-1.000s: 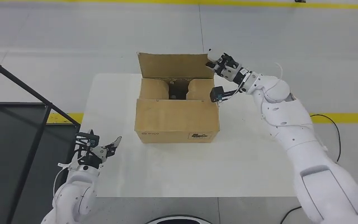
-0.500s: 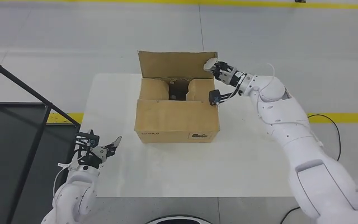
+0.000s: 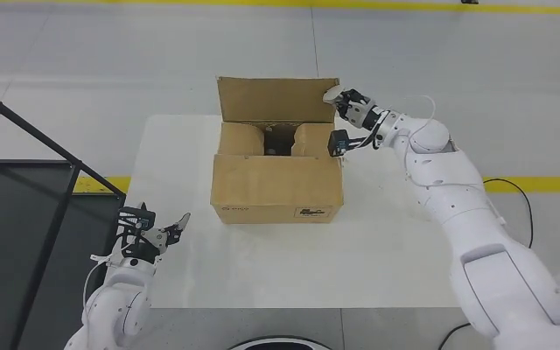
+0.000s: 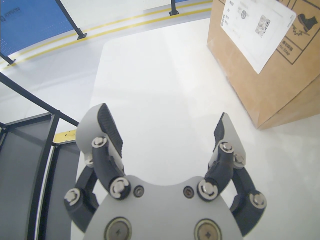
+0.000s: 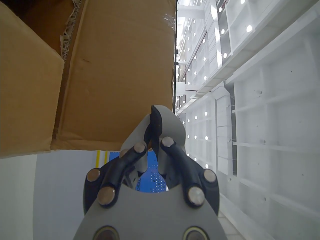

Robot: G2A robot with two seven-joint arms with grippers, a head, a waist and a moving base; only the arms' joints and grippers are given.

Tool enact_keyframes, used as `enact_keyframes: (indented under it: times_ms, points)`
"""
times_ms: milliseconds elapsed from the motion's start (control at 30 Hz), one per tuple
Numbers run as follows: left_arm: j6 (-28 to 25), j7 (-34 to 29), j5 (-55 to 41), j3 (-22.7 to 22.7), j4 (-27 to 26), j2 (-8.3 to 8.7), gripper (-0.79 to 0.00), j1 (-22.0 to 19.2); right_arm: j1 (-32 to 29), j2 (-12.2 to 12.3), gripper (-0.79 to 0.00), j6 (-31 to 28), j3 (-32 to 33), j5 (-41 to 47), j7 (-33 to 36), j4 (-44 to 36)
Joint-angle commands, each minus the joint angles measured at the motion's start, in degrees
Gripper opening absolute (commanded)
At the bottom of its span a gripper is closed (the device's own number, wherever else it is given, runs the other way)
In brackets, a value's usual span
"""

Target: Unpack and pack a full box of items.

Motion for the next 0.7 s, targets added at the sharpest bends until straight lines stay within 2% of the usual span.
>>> enact_keyframes:
  times_ms: [0,267,500,667]
  points:
    - [0.0,0.0,0.0,0.0,0.0,0.00,0.000,0.0,-0.2,0.2,-0.785,-1.4,0.4,0.8,0.8,-0.8]
    - [0.0,0.0,0.0,0.0,0.0,0.00,0.000,0.0,1.0,-0.4,-0.785,-8.9,1.8,6.9,-0.1,0.4]
    - [0.0,0.0,0.0,0.0,0.0,0.00,0.000,0.0,2.6,-1.8,-0.785,-15.3,0.7,9.5,-1.1,3.8]
    - [0.0,0.0,0.0,0.0,0.0,0.00,0.000,0.0,3.1,-3.2,-0.785,-17.9,0.9,13.4,1.0,6.7]
